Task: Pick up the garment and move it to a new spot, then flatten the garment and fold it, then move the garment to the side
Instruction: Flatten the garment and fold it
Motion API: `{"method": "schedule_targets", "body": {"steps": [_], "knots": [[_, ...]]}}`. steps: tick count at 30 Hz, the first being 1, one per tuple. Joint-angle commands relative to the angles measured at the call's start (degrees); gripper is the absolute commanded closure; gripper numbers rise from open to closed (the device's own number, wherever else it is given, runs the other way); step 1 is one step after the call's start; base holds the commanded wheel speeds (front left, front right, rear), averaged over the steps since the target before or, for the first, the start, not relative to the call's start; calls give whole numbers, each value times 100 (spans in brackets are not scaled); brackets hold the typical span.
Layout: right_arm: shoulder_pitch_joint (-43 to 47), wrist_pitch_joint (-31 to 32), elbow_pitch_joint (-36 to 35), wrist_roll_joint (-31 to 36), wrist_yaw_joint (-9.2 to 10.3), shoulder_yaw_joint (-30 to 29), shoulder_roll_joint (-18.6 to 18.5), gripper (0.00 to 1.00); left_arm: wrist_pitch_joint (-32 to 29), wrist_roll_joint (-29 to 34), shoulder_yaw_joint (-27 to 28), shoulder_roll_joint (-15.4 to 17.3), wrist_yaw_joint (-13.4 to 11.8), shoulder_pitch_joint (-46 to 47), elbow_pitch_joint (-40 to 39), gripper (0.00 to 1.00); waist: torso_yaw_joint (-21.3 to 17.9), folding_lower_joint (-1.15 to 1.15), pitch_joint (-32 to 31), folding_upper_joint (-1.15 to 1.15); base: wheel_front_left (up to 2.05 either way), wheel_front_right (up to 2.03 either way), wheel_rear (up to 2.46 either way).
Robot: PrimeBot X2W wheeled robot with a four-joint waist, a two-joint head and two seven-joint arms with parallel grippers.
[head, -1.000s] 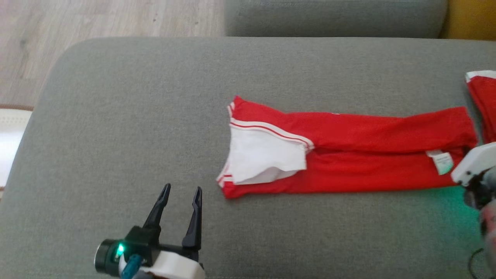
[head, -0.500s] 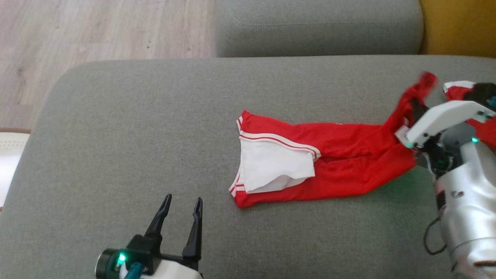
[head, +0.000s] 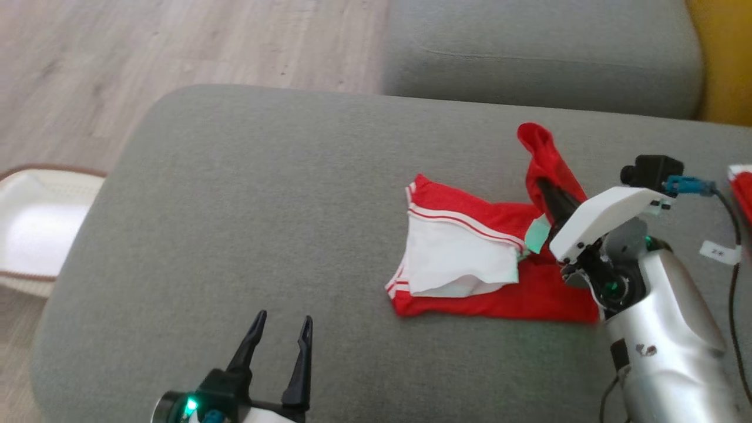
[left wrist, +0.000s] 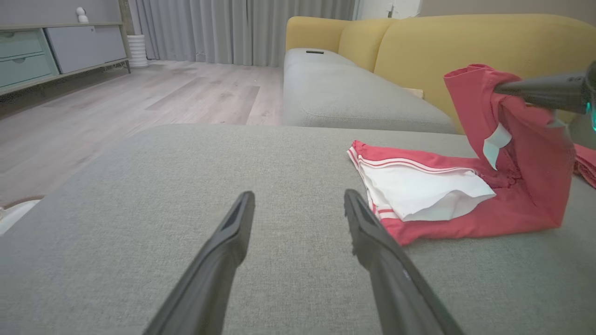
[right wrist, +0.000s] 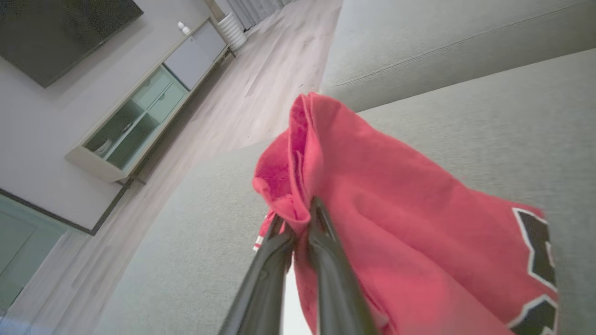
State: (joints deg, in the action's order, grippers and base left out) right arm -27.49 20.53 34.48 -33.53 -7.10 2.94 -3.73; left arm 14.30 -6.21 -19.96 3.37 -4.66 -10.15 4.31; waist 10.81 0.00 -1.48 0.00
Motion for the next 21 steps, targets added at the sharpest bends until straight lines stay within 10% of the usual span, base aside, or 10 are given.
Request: {"method": "schedule_targets", "body": {"steps": [1,16,17,18,21], "knots": [[-150,12,-286,-89,-39,198,74,100,70,-8,107,-49,1,231,-139,0,193,0,-3,0,0,0,0],[-251,-481,562,-1287,-39,1615,84,100,70,-91,-83,-49,-17,376,-14,0,856,0,-3,0,0,0,0],[-278,-545,644,-1341,-39,1696,84,78,70,-101,-90,-49,-22,384,-11,0,871,0,-2,0,0,0,0],[-306,-611,709,-1413,-39,1776,84,3,70,-109,-96,-49,-31,388,-8,0,882,0,-3,0,0,0,0],[-387,-842,807,-1714,-39,1970,85,0,70,-121,-111,-49,-56,390,-10,0,885,0,4,0,0,0,0]]}}
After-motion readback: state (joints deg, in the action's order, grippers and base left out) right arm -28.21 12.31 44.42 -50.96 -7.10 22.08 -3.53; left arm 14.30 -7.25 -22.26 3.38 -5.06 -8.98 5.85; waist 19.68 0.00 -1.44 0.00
